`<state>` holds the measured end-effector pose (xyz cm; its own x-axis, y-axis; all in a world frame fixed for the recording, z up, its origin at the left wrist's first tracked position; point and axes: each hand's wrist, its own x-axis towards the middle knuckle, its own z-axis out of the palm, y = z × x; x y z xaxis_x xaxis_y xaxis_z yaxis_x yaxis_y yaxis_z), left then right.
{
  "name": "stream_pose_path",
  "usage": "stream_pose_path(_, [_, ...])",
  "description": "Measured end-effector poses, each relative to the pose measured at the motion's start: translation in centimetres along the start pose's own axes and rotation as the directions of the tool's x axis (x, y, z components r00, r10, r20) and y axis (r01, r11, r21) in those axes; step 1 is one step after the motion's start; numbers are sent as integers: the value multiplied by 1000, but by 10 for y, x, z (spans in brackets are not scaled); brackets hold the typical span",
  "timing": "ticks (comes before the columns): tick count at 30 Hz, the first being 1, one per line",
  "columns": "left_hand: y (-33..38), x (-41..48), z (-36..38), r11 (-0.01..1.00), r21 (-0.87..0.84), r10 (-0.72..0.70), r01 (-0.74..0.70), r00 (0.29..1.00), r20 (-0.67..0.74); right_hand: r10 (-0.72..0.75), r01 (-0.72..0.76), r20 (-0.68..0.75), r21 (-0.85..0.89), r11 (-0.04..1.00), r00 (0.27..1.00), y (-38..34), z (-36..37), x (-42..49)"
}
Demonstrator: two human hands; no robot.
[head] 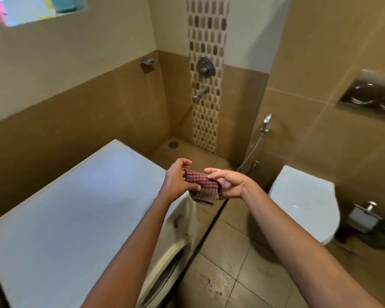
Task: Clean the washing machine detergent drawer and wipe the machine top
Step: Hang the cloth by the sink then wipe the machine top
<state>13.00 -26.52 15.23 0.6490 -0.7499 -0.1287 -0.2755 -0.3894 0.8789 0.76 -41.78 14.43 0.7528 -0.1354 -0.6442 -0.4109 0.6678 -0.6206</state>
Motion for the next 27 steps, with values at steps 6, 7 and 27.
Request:
stream_pose_path(6, [64, 10, 104, 992, 47, 107, -118, 976, 192, -12, 47, -218, 154, 987, 976, -3, -98, -68])
stream_pose_path(7, [77, 11, 127, 988, 52, 128, -142, 968, 216, -59, 100, -273, 138, 985, 960, -3, -119, -83])
stream_pose_path(27, [302, 13, 524, 684, 68, 489, -726, 525, 697, -682, 245, -548, -663, 708, 485, 20, -451, -395])
